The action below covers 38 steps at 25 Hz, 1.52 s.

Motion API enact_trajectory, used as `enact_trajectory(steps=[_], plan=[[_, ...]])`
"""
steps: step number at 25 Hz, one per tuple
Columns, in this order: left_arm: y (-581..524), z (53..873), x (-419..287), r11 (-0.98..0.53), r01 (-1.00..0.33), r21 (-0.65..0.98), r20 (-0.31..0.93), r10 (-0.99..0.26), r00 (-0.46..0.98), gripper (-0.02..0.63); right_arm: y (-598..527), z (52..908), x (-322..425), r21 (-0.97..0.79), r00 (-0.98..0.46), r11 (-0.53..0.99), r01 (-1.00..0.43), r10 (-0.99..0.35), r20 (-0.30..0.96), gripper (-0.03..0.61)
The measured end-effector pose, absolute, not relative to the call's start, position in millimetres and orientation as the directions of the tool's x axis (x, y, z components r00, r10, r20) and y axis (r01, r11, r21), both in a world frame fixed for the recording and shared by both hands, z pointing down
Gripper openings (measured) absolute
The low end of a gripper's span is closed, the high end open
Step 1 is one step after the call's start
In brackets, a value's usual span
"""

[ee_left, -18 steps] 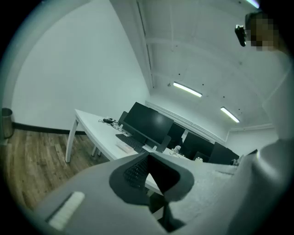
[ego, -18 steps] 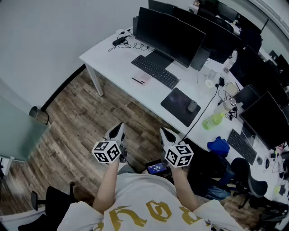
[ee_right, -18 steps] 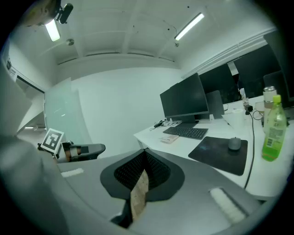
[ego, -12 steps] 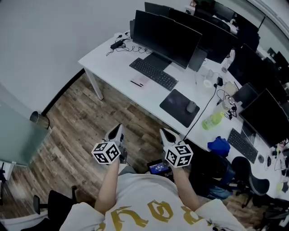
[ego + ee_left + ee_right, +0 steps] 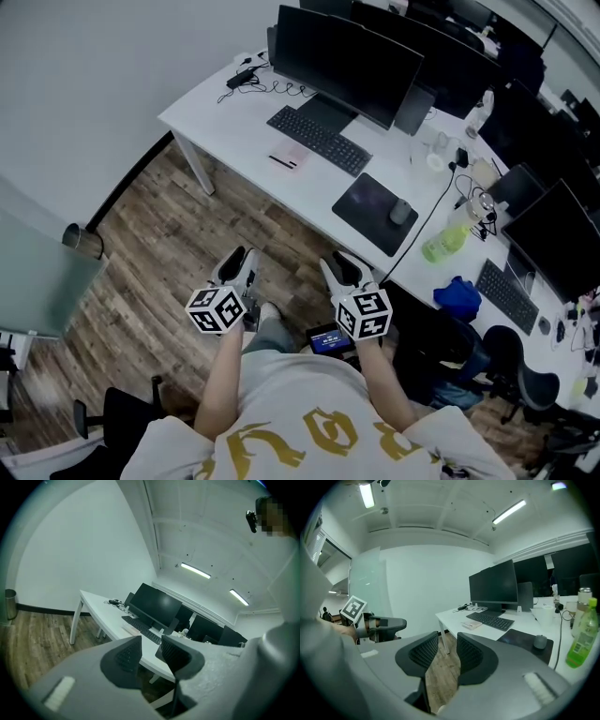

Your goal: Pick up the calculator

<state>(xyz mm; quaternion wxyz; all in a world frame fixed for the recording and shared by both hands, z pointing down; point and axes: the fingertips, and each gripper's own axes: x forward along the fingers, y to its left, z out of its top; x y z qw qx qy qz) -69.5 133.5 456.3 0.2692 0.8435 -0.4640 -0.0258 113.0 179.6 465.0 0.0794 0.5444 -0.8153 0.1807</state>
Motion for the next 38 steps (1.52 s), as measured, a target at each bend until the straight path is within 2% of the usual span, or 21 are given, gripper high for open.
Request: enact_trajectory(steps=[10, 22, 38], plan=[[27, 487, -79, -0.403, -0.756, 0.516, 0.239, -0.78, 0.579, 0.121, 78, 492, 101, -0.152, -0.371, 0.339, -0.929, -0.84, 0.395, 0.15], [-112, 523, -83, -0.449, -0.71, 0.543, 0.29, -0.693, 0.66, 0.118, -65, 528, 75, -0.07, -0.324, 0.335, -0.94, -0.805, 0.497, 0.166], [-166, 549, -84, -0.408, -0.688, 0.6, 0.319, -0.666, 0.674, 0.115, -144, 559, 59, -0.002, -0.345, 0.418, -0.908, -0.747, 0.567, 0.175]])
